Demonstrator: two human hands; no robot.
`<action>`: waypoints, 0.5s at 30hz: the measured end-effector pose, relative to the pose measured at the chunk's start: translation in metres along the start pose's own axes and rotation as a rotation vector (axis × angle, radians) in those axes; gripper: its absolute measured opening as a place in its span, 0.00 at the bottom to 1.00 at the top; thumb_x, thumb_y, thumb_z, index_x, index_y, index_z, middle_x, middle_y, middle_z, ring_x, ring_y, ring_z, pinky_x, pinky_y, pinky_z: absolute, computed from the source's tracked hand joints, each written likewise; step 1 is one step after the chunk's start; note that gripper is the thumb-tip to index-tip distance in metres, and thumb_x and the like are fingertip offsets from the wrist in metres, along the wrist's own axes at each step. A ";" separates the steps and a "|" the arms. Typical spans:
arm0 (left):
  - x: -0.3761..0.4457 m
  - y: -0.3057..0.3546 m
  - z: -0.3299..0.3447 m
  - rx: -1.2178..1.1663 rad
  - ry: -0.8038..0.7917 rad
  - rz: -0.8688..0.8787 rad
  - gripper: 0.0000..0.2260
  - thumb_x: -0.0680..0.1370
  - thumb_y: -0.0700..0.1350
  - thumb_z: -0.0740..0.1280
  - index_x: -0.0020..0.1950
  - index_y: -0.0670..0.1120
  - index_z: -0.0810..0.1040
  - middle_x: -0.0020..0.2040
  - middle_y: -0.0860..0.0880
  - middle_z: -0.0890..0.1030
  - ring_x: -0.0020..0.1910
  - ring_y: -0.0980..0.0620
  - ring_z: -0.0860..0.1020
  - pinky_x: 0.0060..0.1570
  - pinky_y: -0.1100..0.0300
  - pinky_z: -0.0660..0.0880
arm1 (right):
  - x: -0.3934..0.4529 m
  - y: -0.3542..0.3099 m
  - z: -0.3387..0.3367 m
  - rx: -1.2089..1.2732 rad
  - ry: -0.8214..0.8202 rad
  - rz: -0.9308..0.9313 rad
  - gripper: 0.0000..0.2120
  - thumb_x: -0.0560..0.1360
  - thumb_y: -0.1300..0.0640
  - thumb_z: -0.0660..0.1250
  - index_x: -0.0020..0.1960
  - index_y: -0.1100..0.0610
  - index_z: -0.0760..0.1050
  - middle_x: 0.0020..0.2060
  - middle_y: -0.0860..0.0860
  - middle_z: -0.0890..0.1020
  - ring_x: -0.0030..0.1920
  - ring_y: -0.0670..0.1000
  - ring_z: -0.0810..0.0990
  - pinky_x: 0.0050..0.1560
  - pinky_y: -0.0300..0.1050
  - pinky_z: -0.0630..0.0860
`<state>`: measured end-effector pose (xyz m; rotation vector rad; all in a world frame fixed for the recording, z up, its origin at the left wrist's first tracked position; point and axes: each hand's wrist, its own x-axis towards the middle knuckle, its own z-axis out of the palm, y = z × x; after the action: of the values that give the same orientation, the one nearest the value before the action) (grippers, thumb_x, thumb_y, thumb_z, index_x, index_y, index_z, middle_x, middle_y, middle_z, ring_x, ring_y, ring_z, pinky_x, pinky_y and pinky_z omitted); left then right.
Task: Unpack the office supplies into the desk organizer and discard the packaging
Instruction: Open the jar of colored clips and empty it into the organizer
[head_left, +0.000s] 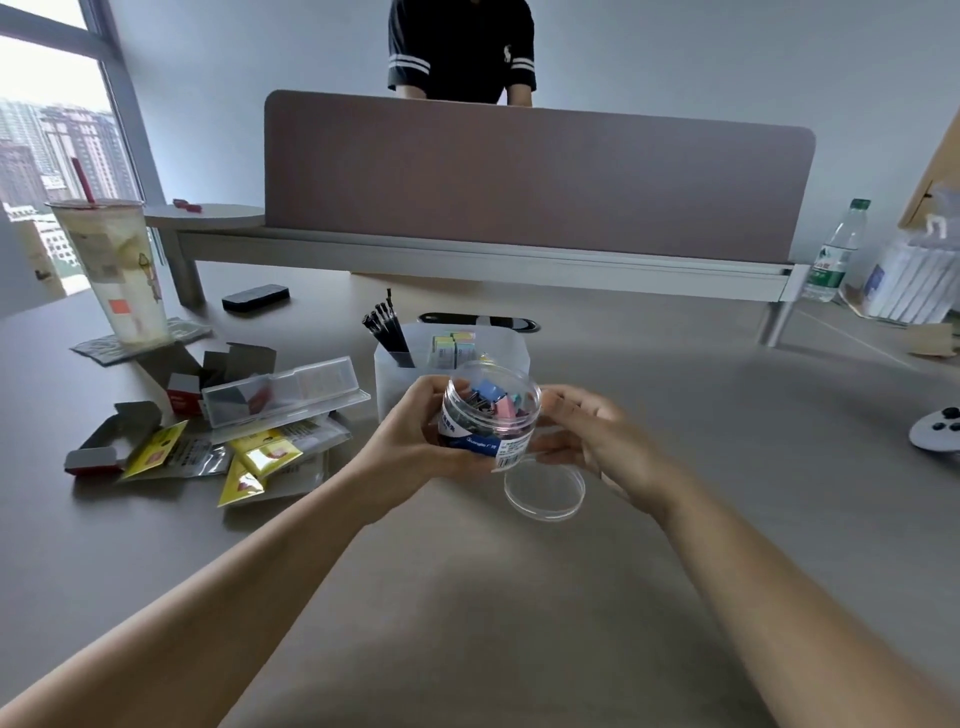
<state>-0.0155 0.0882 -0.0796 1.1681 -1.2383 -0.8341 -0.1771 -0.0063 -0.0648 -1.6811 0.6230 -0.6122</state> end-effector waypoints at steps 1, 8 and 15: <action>0.003 0.003 0.002 0.013 -0.006 0.001 0.28 0.57 0.34 0.73 0.53 0.50 0.70 0.50 0.49 0.78 0.48 0.54 0.79 0.47 0.63 0.78 | 0.000 -0.002 -0.001 0.078 -0.045 0.027 0.19 0.67 0.46 0.61 0.53 0.55 0.73 0.46 0.57 0.80 0.40 0.52 0.81 0.43 0.41 0.78; 0.031 0.032 0.006 0.147 -0.114 -0.156 0.35 0.61 0.47 0.75 0.65 0.50 0.67 0.61 0.45 0.75 0.57 0.47 0.77 0.59 0.50 0.74 | 0.007 -0.020 -0.021 0.352 -0.074 0.069 0.09 0.75 0.57 0.57 0.45 0.60 0.74 0.33 0.56 0.82 0.31 0.50 0.82 0.37 0.42 0.81; 0.073 0.061 0.000 0.042 -0.121 -0.301 0.05 0.77 0.46 0.62 0.50 0.52 0.75 0.48 0.45 0.81 0.48 0.46 0.80 0.57 0.53 0.75 | 0.034 -0.041 -0.036 0.283 0.033 0.042 0.10 0.77 0.57 0.55 0.44 0.57 0.73 0.38 0.54 0.77 0.33 0.52 0.80 0.37 0.40 0.80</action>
<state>-0.0091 0.0337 -0.0022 1.3760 -1.1975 -1.1204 -0.1743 -0.0482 -0.0157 -1.3935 0.5656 -0.6660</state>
